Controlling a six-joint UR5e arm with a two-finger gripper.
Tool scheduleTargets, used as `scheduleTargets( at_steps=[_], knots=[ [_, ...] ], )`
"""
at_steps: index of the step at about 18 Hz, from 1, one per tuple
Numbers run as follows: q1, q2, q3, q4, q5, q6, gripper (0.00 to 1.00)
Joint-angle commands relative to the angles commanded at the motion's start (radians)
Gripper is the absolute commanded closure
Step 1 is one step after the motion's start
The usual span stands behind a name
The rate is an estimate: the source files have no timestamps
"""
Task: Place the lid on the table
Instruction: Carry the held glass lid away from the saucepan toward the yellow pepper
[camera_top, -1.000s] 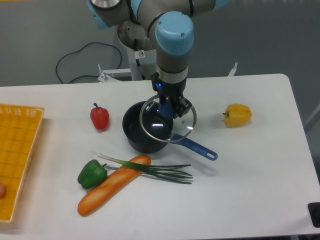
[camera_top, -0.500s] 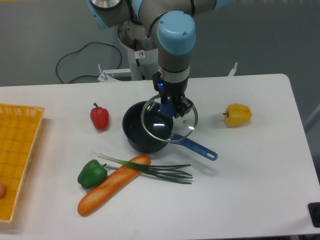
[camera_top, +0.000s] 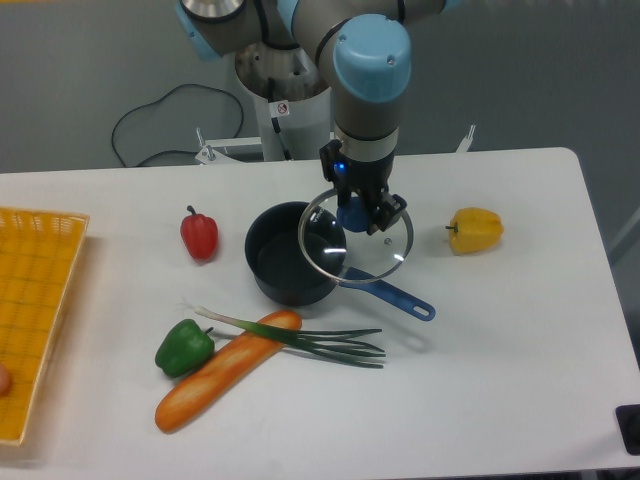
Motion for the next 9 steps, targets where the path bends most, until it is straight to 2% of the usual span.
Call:
scheduleTargets(
  at_steps=[9],
  knots=[
    [0.07,-0.069,0.065,0.009,-0.005,-0.012,0.44]
  ],
)
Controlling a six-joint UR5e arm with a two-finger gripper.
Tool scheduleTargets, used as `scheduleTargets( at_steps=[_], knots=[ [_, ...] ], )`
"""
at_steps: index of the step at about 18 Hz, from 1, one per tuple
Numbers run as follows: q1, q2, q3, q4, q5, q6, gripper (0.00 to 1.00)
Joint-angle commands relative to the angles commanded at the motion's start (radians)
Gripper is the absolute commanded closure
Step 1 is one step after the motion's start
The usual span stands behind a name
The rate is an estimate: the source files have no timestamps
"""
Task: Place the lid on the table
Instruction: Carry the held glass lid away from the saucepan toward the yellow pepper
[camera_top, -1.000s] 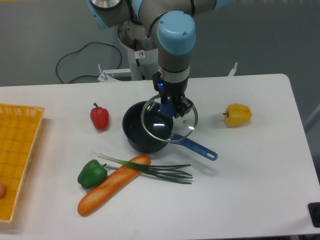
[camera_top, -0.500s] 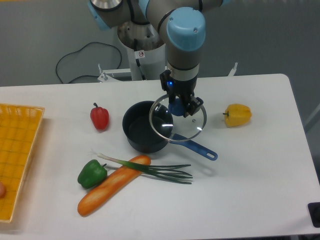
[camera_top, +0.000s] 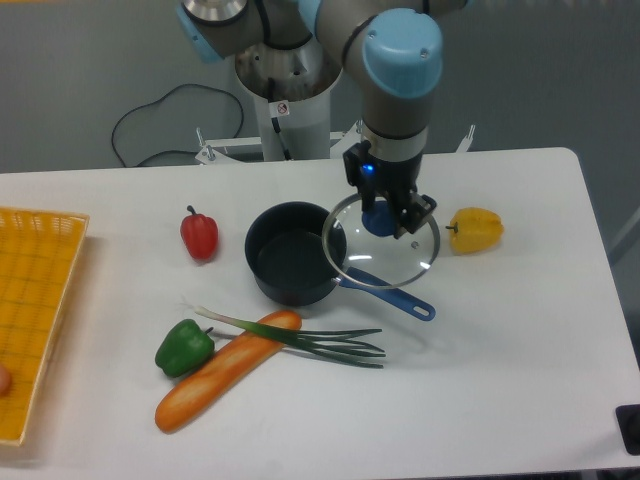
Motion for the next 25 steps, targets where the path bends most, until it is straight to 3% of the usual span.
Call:
scheduleTargets(
  at_steps=[11,18,20,25],
  knots=[
    [0.08,-0.074,0.008,0.003,-0.005,-0.133,0.44],
    [0.109,-0.135,0.029,0.024,0.0,-0.129,0.44],
    [0.111,-0.149,0.032,0.061,0.003,-0.129,0.44],
    [0.126,-0.192,0.052,0.066,-0.002,-0.133,0.44]
  ],
)
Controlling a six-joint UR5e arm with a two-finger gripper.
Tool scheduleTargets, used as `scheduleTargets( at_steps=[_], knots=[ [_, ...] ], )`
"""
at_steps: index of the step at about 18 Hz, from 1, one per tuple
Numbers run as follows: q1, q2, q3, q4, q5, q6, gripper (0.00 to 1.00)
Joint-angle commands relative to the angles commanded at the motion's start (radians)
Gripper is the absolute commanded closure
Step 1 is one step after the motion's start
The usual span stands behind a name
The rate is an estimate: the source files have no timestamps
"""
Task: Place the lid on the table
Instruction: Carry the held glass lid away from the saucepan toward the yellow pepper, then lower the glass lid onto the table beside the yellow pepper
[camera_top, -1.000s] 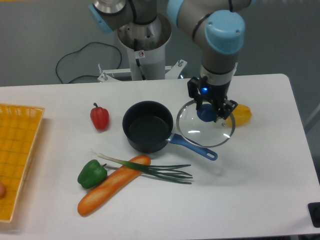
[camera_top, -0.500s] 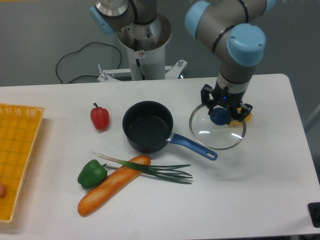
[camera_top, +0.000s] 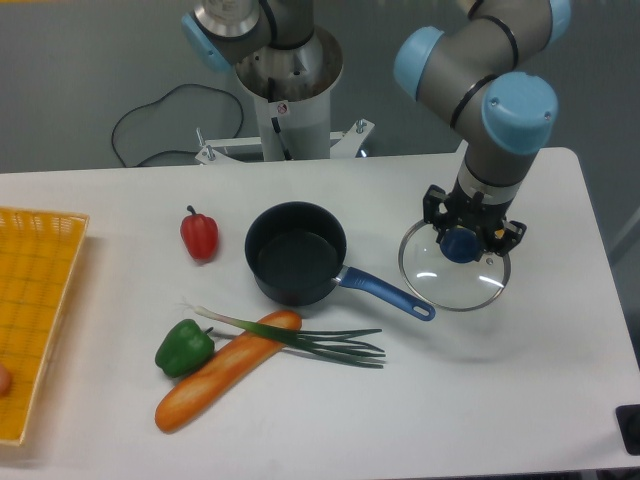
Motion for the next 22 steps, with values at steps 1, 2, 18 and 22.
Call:
scheduleTargets(
  at_steps=[1,2,18,22],
  knots=[
    [0.005,-0.012,0.011,0.005,0.0,-0.003,0.44],
    [0.02,-0.023,0.018,0.012,0.0,-0.003,0.44],
    [0.04,-0.107,0.037,0.058,-0.005,-0.005,0.44],
    [0.031,-0.123,0.037,0.069,-0.006,-0.008,0.44]
  ],
)
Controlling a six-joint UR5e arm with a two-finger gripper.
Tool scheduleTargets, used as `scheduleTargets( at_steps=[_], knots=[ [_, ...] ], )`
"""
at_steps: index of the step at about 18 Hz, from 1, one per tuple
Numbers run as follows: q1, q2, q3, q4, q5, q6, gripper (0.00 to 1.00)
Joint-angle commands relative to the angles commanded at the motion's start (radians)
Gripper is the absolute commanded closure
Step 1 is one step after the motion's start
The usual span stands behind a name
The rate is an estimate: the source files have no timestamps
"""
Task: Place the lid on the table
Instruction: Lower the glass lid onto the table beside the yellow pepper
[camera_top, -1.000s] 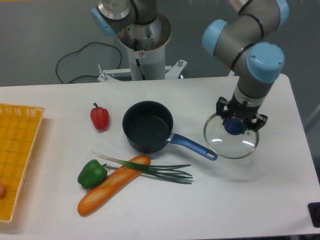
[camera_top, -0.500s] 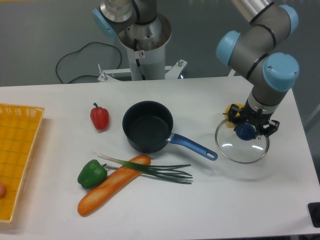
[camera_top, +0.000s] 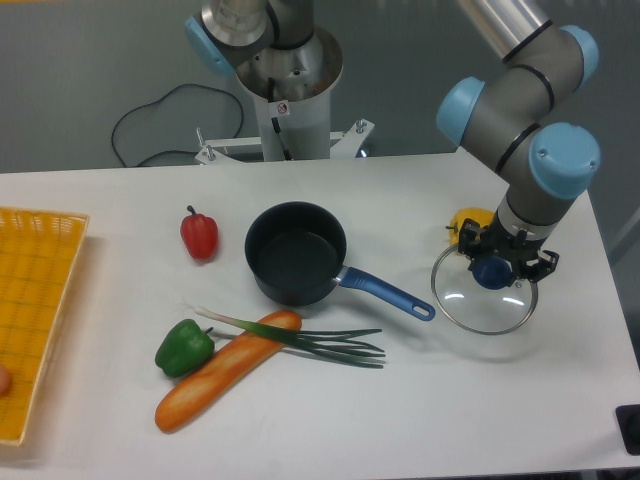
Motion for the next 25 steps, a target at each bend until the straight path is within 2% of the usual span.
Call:
scheduleTargets(
  at_steps=[4,25],
  knots=[
    [-0.017,-0.017,0.008,0.04,-0.002,-0.037,0.44],
    [-0.04,-0.055,0.002,0.042,-0.031,-0.078,0.44]
  ],
)
